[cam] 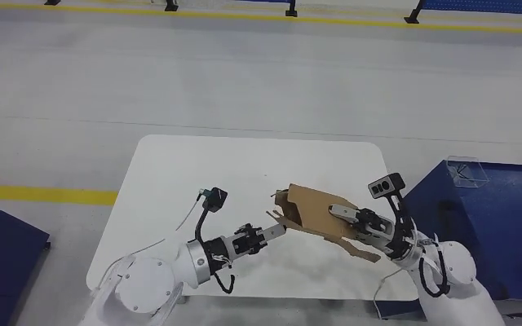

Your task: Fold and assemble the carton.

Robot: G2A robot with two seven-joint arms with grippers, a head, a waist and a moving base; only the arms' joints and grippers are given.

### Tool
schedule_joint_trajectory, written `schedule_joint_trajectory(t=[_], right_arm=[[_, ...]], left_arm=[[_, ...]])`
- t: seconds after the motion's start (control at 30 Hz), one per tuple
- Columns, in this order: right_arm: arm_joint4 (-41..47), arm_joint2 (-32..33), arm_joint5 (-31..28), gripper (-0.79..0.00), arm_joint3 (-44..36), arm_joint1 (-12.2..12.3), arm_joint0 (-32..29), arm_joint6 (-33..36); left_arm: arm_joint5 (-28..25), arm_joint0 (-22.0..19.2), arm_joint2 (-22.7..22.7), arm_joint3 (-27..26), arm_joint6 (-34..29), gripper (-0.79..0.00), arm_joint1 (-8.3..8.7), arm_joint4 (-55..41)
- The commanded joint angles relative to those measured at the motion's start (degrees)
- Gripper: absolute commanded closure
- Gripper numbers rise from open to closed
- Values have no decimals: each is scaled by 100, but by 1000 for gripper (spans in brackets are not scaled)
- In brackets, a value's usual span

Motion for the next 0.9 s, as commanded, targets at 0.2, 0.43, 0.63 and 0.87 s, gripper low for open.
schedule_joint_trajectory(t=[0.2, 0.43, 0.63, 0.87], right_arm=[[-53, -8, -94, 0, -69, -3, -137, 178], [-3, 24, -151, 0, -135, -8, -275, 271], [53, -41, -133, 0, -112, -17, -309, 387], [532, -156, 145, 0, 242, -49, -153, 306]], left_arm=[[372, -265, 272, 128, -169, -785, -22, 72], [482, -426, 571, 177, -220, -785, -51, 178], [421, -547, 763, 244, -122, -785, -93, 113], [309, -372, 737, 66, 314, -785, -98, 211]])
